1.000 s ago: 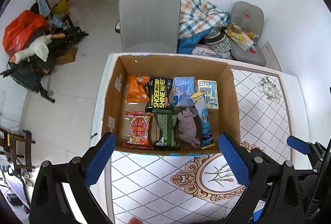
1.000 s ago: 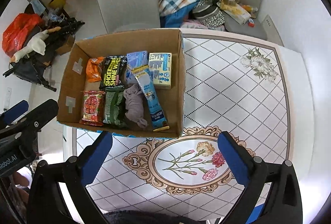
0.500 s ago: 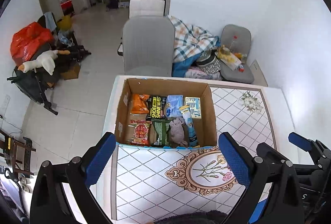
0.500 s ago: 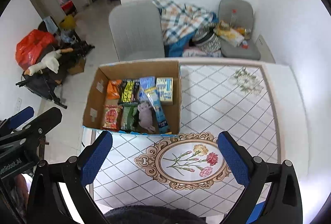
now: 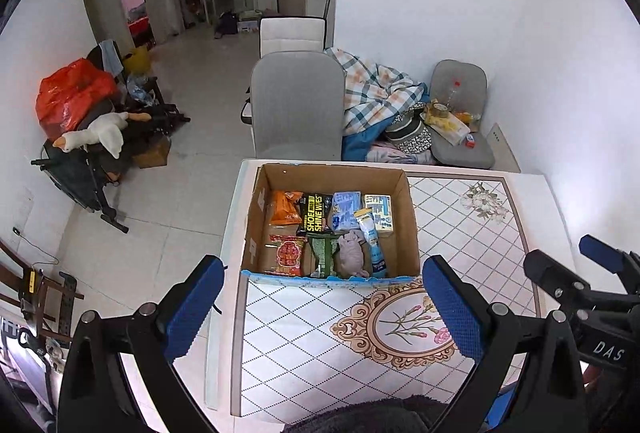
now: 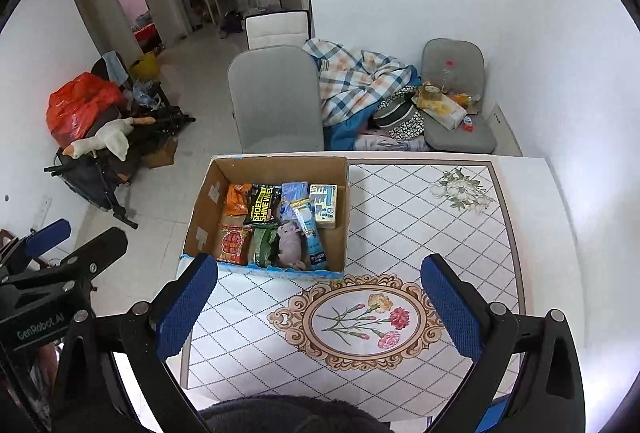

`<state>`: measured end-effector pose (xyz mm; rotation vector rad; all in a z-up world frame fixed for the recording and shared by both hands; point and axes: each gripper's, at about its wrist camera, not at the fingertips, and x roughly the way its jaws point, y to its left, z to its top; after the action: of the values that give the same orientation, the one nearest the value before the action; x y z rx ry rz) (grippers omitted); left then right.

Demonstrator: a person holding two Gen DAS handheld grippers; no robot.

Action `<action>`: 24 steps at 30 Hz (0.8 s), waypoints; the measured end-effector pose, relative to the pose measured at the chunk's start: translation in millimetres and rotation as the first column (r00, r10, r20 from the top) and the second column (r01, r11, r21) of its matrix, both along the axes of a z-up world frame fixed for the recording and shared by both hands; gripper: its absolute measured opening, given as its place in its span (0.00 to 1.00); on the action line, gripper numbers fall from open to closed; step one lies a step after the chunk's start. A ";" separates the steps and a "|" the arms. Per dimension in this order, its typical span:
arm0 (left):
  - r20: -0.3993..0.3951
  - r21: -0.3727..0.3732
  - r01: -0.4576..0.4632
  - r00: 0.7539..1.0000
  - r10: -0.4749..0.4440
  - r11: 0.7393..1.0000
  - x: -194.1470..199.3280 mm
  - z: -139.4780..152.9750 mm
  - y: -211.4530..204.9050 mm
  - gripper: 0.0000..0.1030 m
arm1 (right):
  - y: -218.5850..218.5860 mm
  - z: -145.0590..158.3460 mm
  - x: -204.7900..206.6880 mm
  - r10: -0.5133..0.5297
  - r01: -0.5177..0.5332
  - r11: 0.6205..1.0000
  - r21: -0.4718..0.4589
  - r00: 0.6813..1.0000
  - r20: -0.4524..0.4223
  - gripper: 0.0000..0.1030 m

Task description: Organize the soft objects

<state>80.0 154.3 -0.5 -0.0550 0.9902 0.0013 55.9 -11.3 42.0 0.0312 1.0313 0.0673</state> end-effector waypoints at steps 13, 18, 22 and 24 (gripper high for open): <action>-0.016 0.004 -0.008 1.000 0.008 1.000 -0.5 -12.1 -3.6 0.99 | -8.3 -10.9 4.2 -0.053 0.053 0.997 -0.056 0.999 0.003 1.00; -0.007 0.006 -0.023 1.000 0.023 1.000 0.4 -10.2 -2.1 0.99 | -14.0 -15.6 5.2 -0.073 0.073 0.996 -0.058 0.997 -0.003 1.00; -0.001 0.004 -0.026 1.000 0.026 1.000 0.1 -8.9 -2.1 0.99 | -16.2 -16.1 5.3 -0.076 0.076 0.995 -0.057 0.997 -0.001 1.00; -0.001 0.007 -0.025 1.000 0.025 1.000 0.4 -9.2 -1.6 0.99 | -16.9 -15.9 4.8 -0.077 0.077 0.995 -0.061 0.997 0.003 1.00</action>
<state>80.3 152.6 -9.6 -0.0613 0.9903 0.0273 60.7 -28.1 26.1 0.0153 1.0301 -0.0349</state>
